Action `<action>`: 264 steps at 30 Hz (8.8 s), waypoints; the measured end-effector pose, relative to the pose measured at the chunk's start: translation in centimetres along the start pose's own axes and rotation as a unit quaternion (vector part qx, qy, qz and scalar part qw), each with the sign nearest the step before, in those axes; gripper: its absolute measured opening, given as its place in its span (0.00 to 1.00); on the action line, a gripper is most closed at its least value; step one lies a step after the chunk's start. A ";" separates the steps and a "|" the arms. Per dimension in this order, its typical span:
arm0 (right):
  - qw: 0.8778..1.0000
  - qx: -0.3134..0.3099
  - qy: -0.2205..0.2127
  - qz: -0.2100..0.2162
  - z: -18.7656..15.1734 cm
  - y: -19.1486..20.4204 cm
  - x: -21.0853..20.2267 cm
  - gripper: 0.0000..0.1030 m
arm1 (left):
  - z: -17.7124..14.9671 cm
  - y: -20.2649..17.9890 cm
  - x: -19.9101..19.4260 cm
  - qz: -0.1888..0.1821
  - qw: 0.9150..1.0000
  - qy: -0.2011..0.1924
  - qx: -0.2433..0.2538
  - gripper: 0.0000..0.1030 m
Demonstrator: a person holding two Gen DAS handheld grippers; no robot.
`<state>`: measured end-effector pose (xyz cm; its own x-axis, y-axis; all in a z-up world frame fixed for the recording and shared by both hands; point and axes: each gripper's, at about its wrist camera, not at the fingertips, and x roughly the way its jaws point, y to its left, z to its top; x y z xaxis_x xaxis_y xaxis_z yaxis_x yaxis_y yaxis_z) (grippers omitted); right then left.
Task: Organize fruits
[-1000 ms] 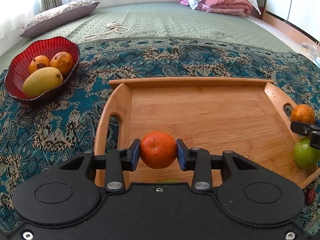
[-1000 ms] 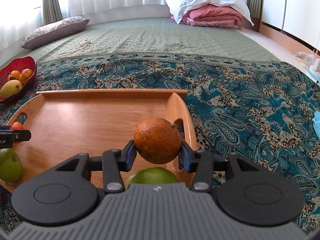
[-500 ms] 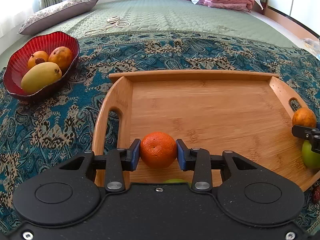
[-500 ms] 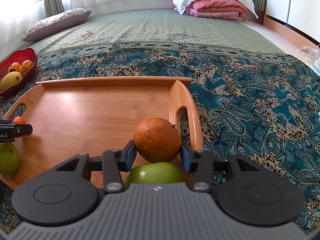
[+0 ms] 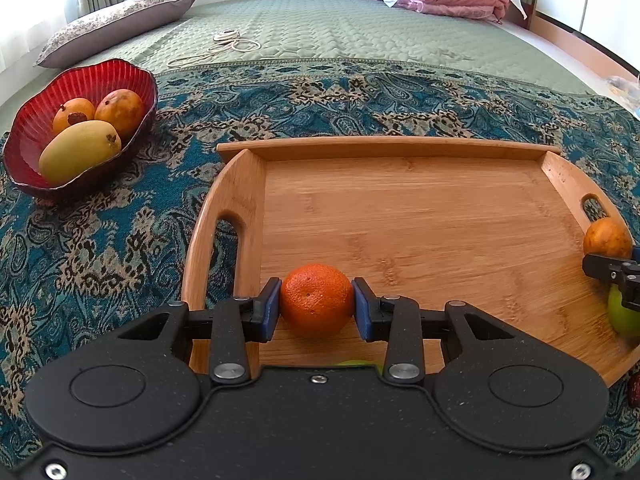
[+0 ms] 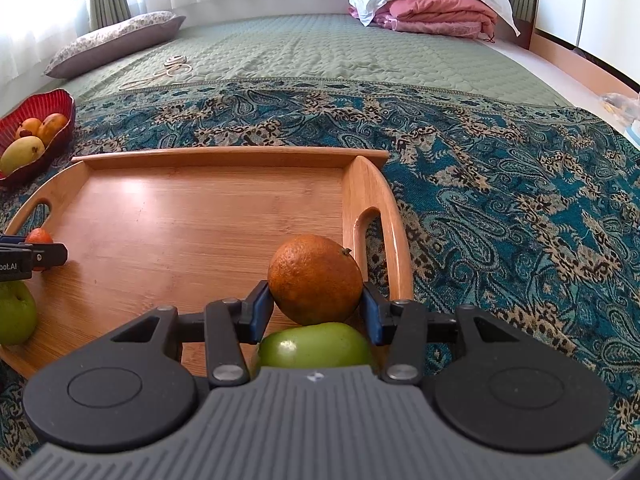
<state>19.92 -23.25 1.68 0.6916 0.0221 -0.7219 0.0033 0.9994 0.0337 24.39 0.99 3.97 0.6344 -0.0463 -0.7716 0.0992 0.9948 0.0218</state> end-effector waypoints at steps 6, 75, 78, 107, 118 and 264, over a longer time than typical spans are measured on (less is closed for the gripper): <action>1.000 -0.001 0.000 0.000 0.0 0.1 0.0 0.50 | 0.0 0.0 0.1 0.001 1.000 -0.001 0.000 0.34; 0.989 -0.069 -0.126 0.026 -6.6 5.7 -10.2 0.87 | -9.2 1.4 -11.3 -0.028 0.992 -0.126 -0.008 0.86; 0.988 -0.075 -0.132 0.027 -7.7 6.3 -10.7 0.87 | -10.6 1.6 -11.6 -0.023 0.991 -0.133 -0.009 0.88; 0.978 -0.126 -0.161 0.046 -15.1 11.0 -11.1 0.77 | -17.4 1.5 -11.2 0.003 0.988 -0.153 0.004 0.87; 0.980 -0.120 -0.154 0.035 -15.0 12.4 -10.0 0.48 | -16.8 1.3 -9.8 -0.026 0.991 -0.127 -0.006 0.44; 0.989 -0.025 -0.142 -0.020 -14.8 1.7 -8.9 0.40 | -13.6 -12.0 -7.9 -0.151 0.984 -0.085 0.038 0.35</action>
<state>3.05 -21.41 -2.03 0.8667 -0.0191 -0.4985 0.0047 0.9995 -0.0301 7.73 -9.39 1.12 0.6849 -0.3605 -0.6332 0.3565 0.9237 -0.1402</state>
